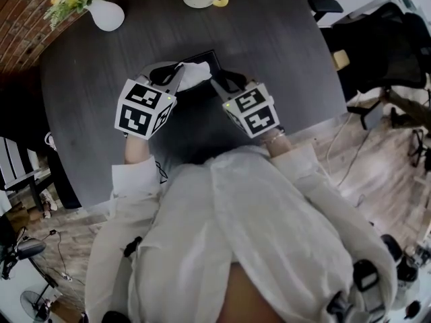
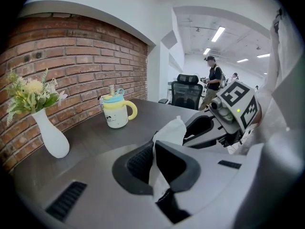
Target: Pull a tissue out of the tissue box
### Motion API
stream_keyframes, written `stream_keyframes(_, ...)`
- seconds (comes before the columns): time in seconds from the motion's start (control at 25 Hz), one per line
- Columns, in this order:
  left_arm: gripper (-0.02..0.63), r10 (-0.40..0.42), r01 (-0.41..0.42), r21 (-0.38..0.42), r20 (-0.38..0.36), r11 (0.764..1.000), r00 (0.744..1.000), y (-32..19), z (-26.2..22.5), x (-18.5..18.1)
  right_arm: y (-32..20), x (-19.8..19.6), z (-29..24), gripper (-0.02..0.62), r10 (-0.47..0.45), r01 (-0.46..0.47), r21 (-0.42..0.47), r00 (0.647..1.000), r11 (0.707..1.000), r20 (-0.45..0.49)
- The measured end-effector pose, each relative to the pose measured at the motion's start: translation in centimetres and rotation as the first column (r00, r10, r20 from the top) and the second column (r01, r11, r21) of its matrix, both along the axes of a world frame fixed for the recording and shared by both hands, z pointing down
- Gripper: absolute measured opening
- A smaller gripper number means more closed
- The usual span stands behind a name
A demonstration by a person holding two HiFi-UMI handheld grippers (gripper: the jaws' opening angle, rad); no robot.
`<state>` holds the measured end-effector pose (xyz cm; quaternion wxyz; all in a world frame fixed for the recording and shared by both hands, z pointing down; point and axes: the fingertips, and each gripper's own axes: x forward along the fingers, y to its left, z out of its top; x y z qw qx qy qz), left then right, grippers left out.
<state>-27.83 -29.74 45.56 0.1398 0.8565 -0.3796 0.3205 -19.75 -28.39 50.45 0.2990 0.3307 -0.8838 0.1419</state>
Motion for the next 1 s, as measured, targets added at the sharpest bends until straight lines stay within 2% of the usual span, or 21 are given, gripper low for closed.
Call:
stream_keyframes(0.12, 0.009, -0.002, 0.002, 0.004, -0.005, 1.0, 1.0, 0.3, -0.3, 0.1, -0.2, 0.2, 0.4, 0.103, -0.012, 0.012, 0.02, 1.0, 1.0, -0.01)
stream_keyframes(0.32, 0.009, -0.024, 0.024, 0.012, -0.008, 1.0, 1.0, 0.3, -0.8, 0.0, 0.1, 0.0, -0.2, 0.103, -0.017, 0.017, -0.008, 1.0, 1.0, -0.003)
stream_keyframes(0.64, 0.008, -0.054, 0.055, 0.025, -0.018, 0.998, 0.998, 0.2, -1.2, -0.5, -0.3, 0.3, 0.4, 0.103, -0.025, 0.025, 0.018, 0.999, 1.0, -0.022)
stream_keyframes(1.0, 0.009, -0.063, 0.064, 0.033, -0.034, 0.997, 0.997, 0.1, -1.6, -0.8, -0.1, -0.1, 0.1, 0.103, -0.022, 0.022, 0.003, 1.0, 1.0, -0.017)
